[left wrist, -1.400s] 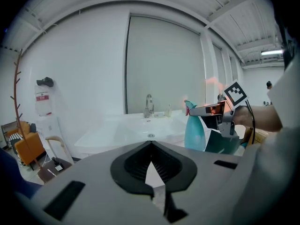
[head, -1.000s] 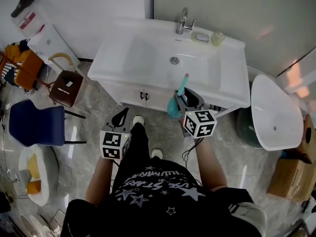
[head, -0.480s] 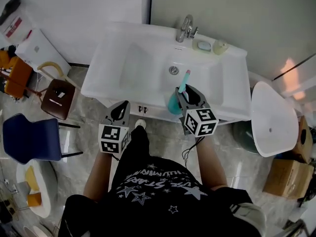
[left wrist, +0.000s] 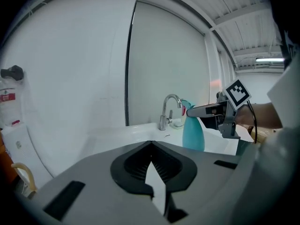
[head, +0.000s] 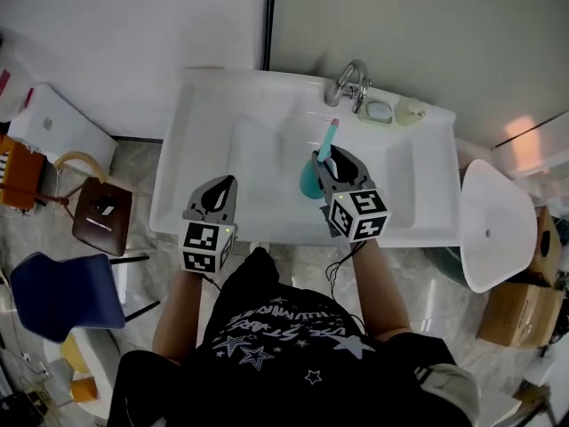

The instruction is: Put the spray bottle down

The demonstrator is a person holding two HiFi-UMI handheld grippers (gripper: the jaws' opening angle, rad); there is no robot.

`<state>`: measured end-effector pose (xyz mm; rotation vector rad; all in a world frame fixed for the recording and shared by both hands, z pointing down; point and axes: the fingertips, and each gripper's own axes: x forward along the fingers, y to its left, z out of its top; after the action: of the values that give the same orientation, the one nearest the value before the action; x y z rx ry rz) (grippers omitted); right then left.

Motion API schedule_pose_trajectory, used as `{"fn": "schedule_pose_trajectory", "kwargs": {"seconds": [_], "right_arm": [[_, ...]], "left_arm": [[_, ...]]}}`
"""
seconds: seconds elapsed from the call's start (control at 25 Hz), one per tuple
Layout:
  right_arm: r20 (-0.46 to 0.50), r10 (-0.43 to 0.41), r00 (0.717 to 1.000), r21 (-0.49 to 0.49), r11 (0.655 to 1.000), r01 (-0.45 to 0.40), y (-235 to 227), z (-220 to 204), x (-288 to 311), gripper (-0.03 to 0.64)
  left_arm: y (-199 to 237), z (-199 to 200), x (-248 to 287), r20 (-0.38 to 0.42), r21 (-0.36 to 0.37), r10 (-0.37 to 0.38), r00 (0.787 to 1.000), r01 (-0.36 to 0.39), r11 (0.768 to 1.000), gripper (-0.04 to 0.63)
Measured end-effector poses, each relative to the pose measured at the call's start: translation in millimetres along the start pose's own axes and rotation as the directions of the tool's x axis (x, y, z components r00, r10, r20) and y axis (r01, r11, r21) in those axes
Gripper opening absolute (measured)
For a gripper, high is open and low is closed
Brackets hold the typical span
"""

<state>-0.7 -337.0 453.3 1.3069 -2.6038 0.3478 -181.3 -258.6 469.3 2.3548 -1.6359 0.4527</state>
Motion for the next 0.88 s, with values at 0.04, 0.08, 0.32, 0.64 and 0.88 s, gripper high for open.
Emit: {"fn": "schedule_pose_trajectory", "kwargs": {"seconds": [0.04, 0.08, 0.32, 0.64, 0.88], "right_arm": [[0.0, -0.005, 1.0, -0.003, 1.0, 0.005, -2, 4, 11, 0.147], [0.002, -0.011, 1.0, -0.006, 1.0, 0.011, -5, 8, 22, 0.147], [0.045, -0.072, 0.996, -0.05, 0.996, 0.074, -26, 38, 85, 0.147], [0.117, -0.105, 0.988, -0.098, 0.988, 0.117, -51, 54, 146, 0.146], [0.133, -0.142, 0.981, -0.102, 0.983, 0.156, -79, 47, 174, 0.146]], "left_arm": [[8, 5, 7, 0.0, 0.001, -0.001, 1.0, 0.001, 1.0, 0.015], [16, 10, 14, 0.002, 0.002, -0.002, 1.0, 0.002, 1.0, 0.015], [57, 30, 51, 0.005, 0.012, -0.023, 1.0, 0.023, 1.0, 0.015], [88, 38, 93, -0.013, 0.002, -0.049, 0.999, 0.049, 0.999, 0.015], [95, 40, 120, -0.04, 0.008, -0.068, 0.997, 0.069, 0.998, 0.015]]}}
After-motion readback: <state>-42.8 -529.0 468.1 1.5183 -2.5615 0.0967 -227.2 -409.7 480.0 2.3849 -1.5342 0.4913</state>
